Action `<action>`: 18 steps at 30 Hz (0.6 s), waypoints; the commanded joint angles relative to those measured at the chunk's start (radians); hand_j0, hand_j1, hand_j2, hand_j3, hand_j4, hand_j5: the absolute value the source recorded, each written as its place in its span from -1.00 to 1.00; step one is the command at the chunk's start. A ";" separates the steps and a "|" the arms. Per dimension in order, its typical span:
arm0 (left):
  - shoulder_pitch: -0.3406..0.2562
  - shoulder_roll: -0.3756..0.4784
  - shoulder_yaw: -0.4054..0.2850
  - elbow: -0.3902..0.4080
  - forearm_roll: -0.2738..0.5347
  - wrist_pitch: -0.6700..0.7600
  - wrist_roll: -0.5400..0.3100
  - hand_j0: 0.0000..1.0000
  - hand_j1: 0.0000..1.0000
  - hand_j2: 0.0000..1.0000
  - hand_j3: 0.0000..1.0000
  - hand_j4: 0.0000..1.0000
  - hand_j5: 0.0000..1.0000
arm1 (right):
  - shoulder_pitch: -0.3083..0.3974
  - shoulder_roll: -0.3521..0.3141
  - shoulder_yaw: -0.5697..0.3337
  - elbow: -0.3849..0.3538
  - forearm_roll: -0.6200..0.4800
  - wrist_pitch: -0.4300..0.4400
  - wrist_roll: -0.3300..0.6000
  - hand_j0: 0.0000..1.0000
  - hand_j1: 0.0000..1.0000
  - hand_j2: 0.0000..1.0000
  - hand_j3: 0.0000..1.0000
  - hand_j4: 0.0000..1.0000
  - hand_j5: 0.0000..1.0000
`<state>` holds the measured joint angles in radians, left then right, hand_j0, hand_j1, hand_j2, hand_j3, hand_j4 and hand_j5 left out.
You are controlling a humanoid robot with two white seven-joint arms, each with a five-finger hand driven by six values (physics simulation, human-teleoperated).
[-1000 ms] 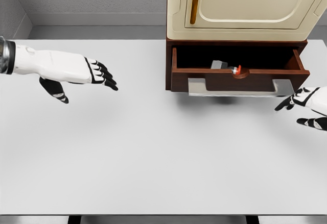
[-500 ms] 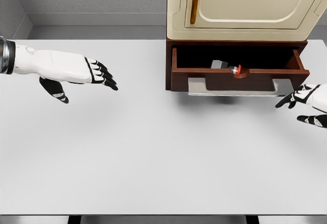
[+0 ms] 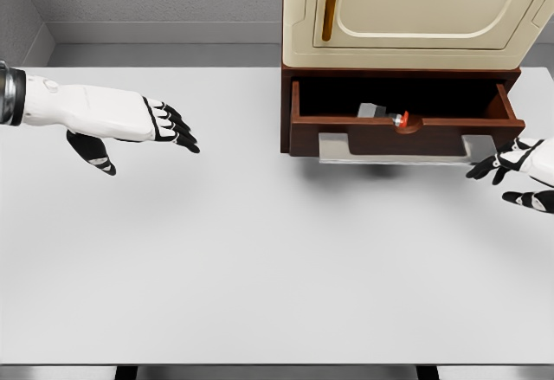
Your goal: Put the switch into the drawer with left arm, and close the drawer with right arm
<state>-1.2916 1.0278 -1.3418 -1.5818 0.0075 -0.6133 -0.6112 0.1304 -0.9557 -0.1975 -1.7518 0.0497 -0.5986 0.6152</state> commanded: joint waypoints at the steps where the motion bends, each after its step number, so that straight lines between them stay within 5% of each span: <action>1: 0.000 0.000 0.001 0.000 0.005 0.002 0.000 1.00 1.00 1.00 1.00 1.00 1.00 | 0.002 0.000 0.004 -0.002 0.015 -0.012 -0.004 0.38 0.38 0.38 0.38 0.38 0.38; 18: -0.002 0.000 0.003 0.002 0.005 0.002 0.000 1.00 1.00 1.00 1.00 1.00 1.00 | 0.005 0.068 0.030 -0.002 0.084 -0.012 -0.004 0.41 0.41 0.41 0.41 0.41 0.41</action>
<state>-1.2932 1.0299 -1.3396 -1.5819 0.0073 -0.6123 -0.6113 0.1350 -0.8941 -0.1893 -1.7368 0.2451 -0.6048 0.6169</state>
